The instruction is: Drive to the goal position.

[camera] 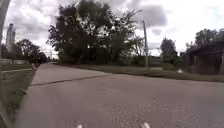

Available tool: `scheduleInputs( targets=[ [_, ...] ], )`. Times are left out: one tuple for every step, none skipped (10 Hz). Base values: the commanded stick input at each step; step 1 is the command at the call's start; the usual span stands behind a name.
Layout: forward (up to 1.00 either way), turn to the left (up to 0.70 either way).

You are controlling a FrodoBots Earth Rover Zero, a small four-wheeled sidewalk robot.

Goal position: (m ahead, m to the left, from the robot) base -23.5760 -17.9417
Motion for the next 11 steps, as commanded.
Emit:
scheduleInputs(
  targets=[
    [0.0, 0.0],
    [0.0, 0.0],
    [0.0, 0.0],
    [0.0, 0.0],
    [0.0, -0.04],
    [0.0, -0.52],
    [0.0, -0.7],
    [0.0, -0.7],
    [0.0, -0.7],
    [0.0, -0.7],
    [0.0, -0.7]
  ],
)
